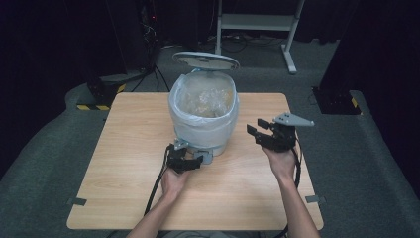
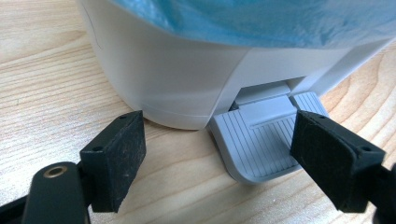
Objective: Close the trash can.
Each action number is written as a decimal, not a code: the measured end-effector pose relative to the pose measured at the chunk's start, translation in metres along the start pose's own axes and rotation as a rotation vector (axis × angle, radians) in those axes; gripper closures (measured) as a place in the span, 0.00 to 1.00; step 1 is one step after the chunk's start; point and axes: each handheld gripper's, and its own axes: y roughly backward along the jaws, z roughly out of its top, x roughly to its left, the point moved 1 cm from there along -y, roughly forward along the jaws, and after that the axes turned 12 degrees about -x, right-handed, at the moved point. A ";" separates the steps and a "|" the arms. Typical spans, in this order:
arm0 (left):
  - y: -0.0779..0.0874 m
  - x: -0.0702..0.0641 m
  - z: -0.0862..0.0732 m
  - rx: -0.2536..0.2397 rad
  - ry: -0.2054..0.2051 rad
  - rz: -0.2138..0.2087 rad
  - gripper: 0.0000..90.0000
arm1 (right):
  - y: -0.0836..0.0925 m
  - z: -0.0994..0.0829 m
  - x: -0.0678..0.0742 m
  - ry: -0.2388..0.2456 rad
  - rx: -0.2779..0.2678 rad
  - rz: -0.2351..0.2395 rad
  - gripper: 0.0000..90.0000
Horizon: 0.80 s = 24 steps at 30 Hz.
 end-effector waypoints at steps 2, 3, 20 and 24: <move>0.000 0.000 0.000 0.000 0.004 -0.003 0.20 | 0.001 -0.018 -0.004 -0.027 0.022 -0.009 0.54; 0.000 0.000 0.000 0.000 0.006 -0.004 0.20 | 0.001 -0.028 -0.005 -0.042 0.034 -0.015 0.54; 0.005 -0.001 -0.002 0.001 -0.002 -0.009 0.20 | -0.009 -0.143 -0.023 -0.048 0.265 -0.197 0.51; 0.007 -0.001 -0.002 -0.005 -0.010 -0.005 0.21 | -0.009 -0.152 -0.026 -0.052 0.301 -0.241 0.49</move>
